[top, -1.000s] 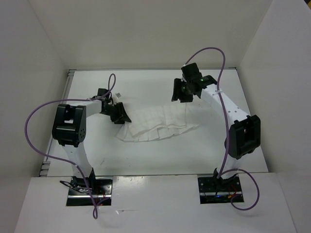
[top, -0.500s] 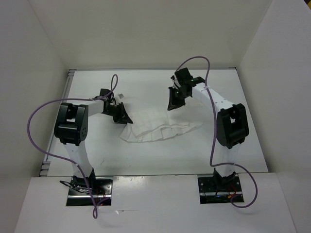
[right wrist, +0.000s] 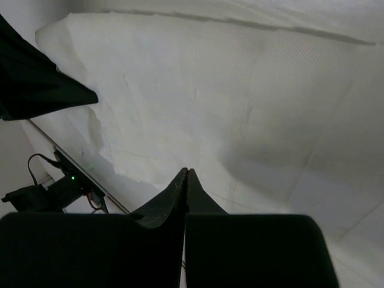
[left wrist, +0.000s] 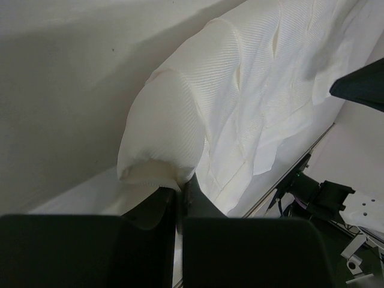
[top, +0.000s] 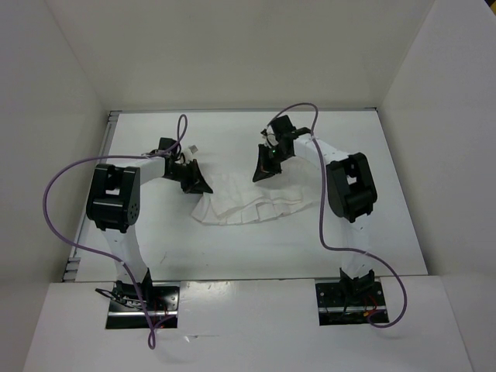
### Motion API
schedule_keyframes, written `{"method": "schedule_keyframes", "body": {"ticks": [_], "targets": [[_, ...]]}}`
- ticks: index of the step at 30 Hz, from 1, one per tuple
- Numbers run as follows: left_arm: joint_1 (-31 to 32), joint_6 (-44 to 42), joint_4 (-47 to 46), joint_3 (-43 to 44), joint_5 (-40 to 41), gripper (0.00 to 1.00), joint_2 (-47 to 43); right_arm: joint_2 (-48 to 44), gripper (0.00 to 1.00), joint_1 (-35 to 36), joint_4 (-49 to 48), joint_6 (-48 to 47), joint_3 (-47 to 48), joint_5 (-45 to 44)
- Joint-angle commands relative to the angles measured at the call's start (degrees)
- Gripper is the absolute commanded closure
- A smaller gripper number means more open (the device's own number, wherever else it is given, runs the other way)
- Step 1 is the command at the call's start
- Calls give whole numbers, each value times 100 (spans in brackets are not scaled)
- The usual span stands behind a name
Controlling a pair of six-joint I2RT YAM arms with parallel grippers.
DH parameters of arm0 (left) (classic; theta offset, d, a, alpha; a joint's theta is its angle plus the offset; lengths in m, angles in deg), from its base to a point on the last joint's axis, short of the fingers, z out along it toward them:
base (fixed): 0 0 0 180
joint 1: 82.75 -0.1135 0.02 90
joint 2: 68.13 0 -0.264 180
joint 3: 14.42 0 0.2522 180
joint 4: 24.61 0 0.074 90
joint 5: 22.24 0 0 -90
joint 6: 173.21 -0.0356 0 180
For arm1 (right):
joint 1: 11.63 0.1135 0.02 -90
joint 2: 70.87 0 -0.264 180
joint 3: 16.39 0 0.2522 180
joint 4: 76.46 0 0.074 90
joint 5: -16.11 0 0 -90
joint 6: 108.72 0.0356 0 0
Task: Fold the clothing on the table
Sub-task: Fold the skirt
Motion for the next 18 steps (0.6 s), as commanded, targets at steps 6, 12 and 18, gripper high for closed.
{"method": "schedule_keyframes", "body": {"ticks": [6,12,18], "targets": [[24,-92,33,307,-407,100,-333,763,100,97,-502,329,389,-47],[24,111,86,589,-600,100,-728,1010,100,483,-554,443,442,-259],[191,716,-178,1010,-934,100,-984,1343,100,992,-905,812,722,101]]}}
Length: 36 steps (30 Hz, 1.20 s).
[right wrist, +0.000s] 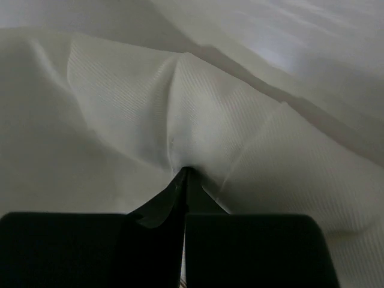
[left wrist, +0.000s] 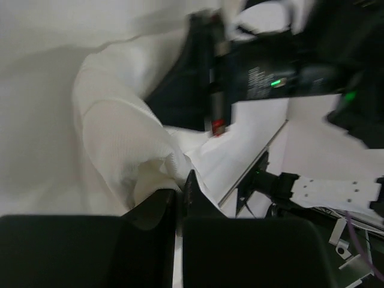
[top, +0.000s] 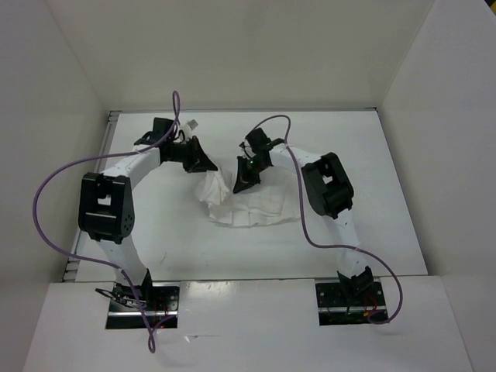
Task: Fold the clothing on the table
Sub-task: Fold the skirt
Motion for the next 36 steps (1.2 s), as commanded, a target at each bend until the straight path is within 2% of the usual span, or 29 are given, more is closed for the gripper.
{"method": "schedule_keyframes", "body": {"ticks": [1,7,16,18,19,20,21,23,26,30,34,36], "targets": [[227,424,-413,383,-440,100,-315,262,100,300,-433,294,284,250],[580,679,-573,506,-441,100,-244,622,100,458,-680,567,943,514],[975,943,-757,331,-248,100,-464,499,100,222,-742,514,1005,725],[975,856,-565,331,-186,100,-386,377,99,169,-742,514,935,778],[975,742,-512,383,-134,100,-315,141,95,168,-742,514,874,778],[975,689,-511,383,-63,100,-315,-26,77,99,-742,514,690,726],[975,627,-354,383,42,100,-315,-193,70,98,-742,514,584,725],[975,521,-300,383,262,100,-262,-756,64,-24,-671,453,259,656],[975,469,-308,304,263,100,-262,-1396,61,-174,-312,304,-5,514],[975,469,-309,304,263,100,-210,-2110,56,-324,259,163,-462,-108],[1028,521,-309,357,263,100,-209,-2848,56,-525,620,294,-1505,-1424],[1028,521,-362,357,263,100,-209,-3130,56,-596,796,356,-2015,-1612]]}}
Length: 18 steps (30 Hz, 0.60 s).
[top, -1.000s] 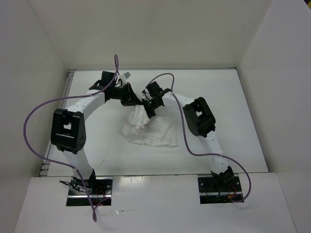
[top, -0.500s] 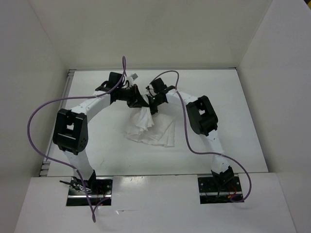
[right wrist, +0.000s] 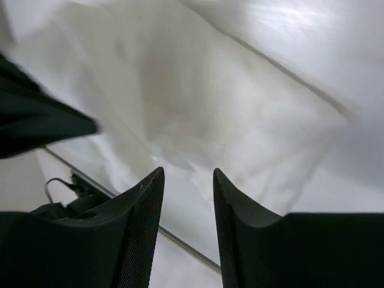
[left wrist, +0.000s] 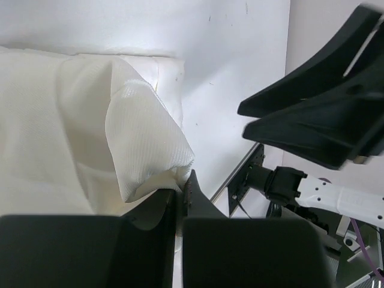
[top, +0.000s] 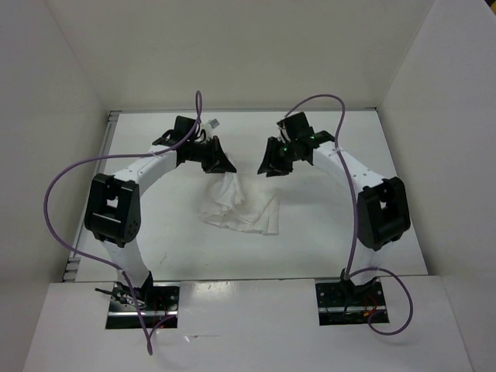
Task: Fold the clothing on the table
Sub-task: Fold the skirt
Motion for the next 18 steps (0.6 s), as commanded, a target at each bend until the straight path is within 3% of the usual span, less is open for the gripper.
{"method": "schedule_keyframes", "body": {"ticks": [1,8,18], "targets": [[103,10,-95,42,-65,100,-93,-296,56,-76,630,50,-824,-941],[358,63,-253,-10,-65,100,-93,-254,56,-129,412,269,-1757,-1048],[1044,291,-569,-186,-65,100,170,643,57,-129,-178,393,-1714,-731]]}}
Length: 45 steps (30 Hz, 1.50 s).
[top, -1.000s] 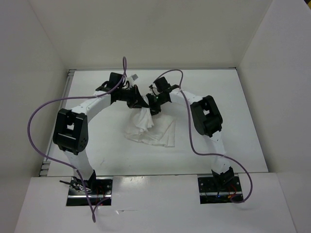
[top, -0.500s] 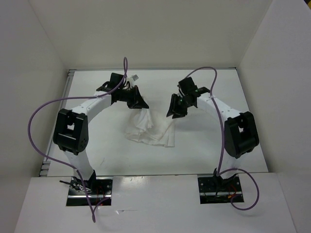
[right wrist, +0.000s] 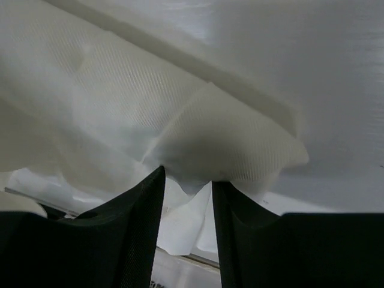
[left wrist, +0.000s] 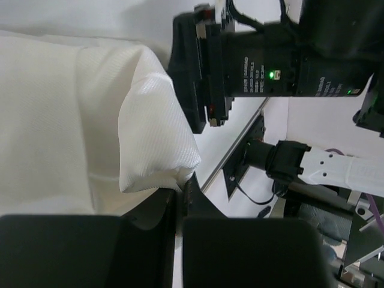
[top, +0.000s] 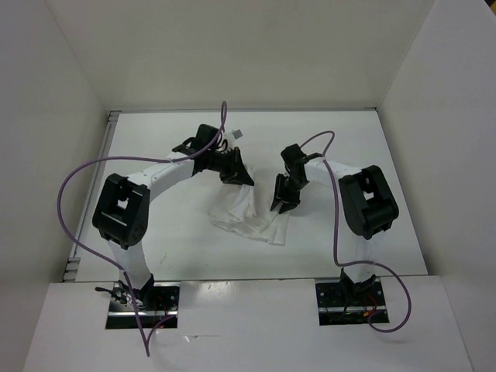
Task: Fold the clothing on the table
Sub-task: Fold the skirt
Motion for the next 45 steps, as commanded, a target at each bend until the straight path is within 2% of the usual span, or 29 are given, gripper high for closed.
{"method": "schedule_keyframes", "body": {"ticks": [1,11,24,25,27,28,31,35,36,45], "targets": [[238,154,-288,12,-103,100,159,272,57,-17,-418,144,94,71],[712,400,-340,312,-50,100,502,686,61,88,-858,320,261,387],[870,654,-499,357,117,99,968,906,62,88,-1043,425,718,686],[871,715,-594,286,117,96,968,906,62,88,-1043,425,718,686],[871,979,-848,85,117,56,968,906,62,88,-1043,425,718,686],[871,1154,-946,83,117,46,907,906,62,88,-1043,425,718,686],[871,1375,-1192,65,187,37,671,854,62,36,-1043,425,666,686],[871,1655,-1193,538,-57,25,362,800,62,35,-1043,373,665,625],[810,1717,-1263,627,-111,17,275,739,62,-17,-991,373,665,625],[546,2439,-1782,1234,-700,8,-771,309,62,-351,-859,320,340,299]]}}
